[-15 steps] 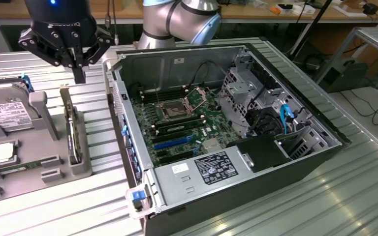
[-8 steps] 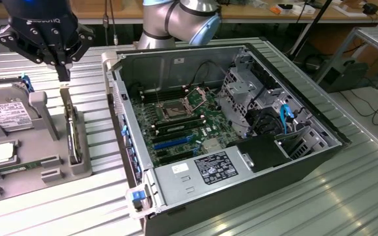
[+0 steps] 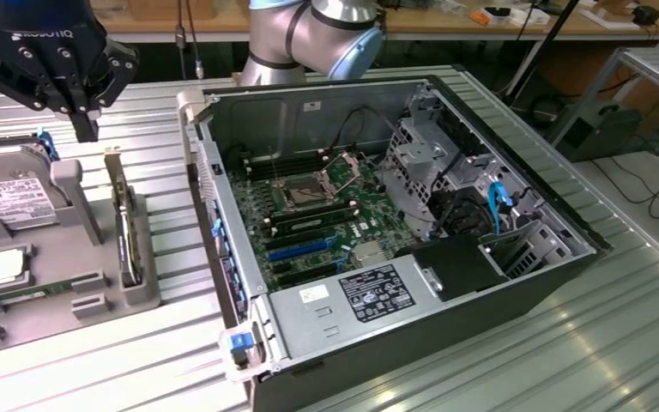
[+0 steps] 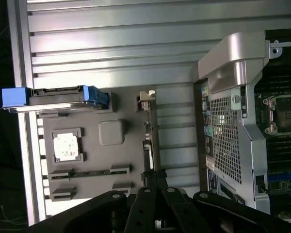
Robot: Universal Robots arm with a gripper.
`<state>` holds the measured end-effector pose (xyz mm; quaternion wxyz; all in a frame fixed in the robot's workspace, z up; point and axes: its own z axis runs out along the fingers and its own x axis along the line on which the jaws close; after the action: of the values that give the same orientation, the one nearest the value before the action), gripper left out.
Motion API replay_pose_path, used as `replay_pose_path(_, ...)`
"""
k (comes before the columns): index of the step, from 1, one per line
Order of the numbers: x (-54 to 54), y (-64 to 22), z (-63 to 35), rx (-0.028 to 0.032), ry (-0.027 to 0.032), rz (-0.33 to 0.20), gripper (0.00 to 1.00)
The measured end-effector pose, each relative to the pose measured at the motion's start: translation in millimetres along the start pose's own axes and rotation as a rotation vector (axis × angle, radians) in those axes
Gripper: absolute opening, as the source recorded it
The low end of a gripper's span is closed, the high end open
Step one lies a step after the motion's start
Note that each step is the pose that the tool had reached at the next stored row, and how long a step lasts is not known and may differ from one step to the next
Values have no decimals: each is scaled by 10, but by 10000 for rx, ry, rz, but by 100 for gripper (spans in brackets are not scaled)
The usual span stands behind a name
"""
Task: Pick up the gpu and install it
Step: 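Reach for the gpu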
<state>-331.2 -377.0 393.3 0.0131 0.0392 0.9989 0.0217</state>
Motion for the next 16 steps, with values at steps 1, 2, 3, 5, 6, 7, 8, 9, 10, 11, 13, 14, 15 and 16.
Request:
replay_pose_path(1,7,1,0,-1,0,0,11)
replay_pose_path(2,7,1,0,0,0,0,11)
replay_pose_path(3,7,1,0,0,1,0,11)
replay_pose_path(5,8,1,0,0,0,1,11)
replay_pose_path(6,8,1,0,0,0,1,11)
replay_pose_path(7,8,1,0,0,1,1,11)
replay_pose_path(8,8,1,0,0,0,1,11)
replay_pose_path(9,8,1,0,0,0,1,11)
replay_pose_path(10,8,1,0,0,0,1,11)
replay_pose_path(11,8,1,0,0,0,1,11)
replay_pose_path(13,8,1,0,0,0,2,23)
replay_pose_path(14,8,1,0,0,0,2,30)
replay_pose_path(15,8,1,0,0,0,2,42)
replay_pose_path(16,8,1,0,0,0,2,42)
